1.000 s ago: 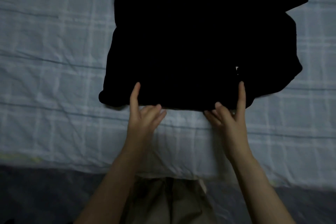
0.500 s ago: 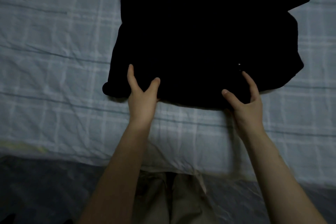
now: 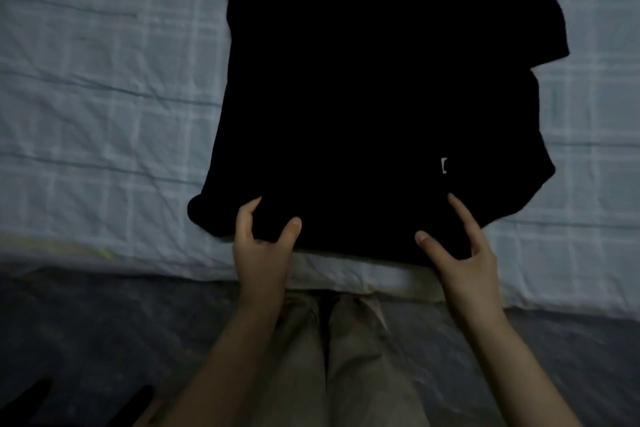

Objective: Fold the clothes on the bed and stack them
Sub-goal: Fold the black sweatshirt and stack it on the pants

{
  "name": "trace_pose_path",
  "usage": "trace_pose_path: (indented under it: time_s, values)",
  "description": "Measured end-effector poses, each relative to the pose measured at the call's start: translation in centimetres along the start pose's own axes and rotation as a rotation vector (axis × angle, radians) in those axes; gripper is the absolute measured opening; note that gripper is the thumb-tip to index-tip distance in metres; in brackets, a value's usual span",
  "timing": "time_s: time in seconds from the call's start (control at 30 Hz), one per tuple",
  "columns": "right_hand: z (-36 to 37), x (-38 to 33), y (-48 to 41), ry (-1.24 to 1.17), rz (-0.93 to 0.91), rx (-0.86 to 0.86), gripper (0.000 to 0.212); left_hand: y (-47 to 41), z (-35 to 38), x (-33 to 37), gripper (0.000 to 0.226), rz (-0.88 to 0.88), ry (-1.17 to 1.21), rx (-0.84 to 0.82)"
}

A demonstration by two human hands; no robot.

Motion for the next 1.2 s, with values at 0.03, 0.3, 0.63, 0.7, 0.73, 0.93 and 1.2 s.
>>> trace_pose_path:
  time_s: [0.03, 0.3, 0.63, 0.7, 0.73, 0.93, 1.2]
  values:
    - [-0.4, 1.0, 2.2, 0.0, 0.053, -0.01, 0.063, 1.5, -1.1, -0.8, 0.045, -0.015, -0.043, -0.003]
    - [-1.8, 1.4, 7.6, -0.044, 0.182, -0.026, 0.065, 6.3, -4.6, -1.1, 0.054, -0.068, -0.076, -0.012]
    - [-1.6, -3.1, 5.4, -0.043, 0.037, 0.023, 0.07, 4.7, -3.8, 2.8, 0.063, 0.048, 0.053, -0.026]
    - [-1.7, -4.9, 4.4, -0.039, -0.01, 0.036, 0.069, 3.8, -3.6, 4.8, 0.069, 0.113, 0.067, -0.027]
    - [-1.7, -5.9, 3.7, -0.044, -0.036, 0.047, 0.068, 3.1, -3.5, 6.0, 0.07, 0.137, 0.086, -0.02]
    - [-0.9, -12.8, -2.6, -0.094, -0.229, 0.083, 0.068, -2.7, -1.9, 13.7, 0.058, 0.377, 0.123, -0.003]
    - [3.2, -20.8, -13.7, -0.151, -0.421, 0.056, 0.071, -13.5, 2.6, 22.1, 0.053, 0.609, 0.013, 0.026]
Point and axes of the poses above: each hand's wrist, its own y-axis away from the middle knuckle, its own z-axis out of the palm, x = y × z, the point moved 8 cm from there along -y, towards the middle knuckle, and after that the axes turned 4 degrees about -y, right-handed, at the moved point
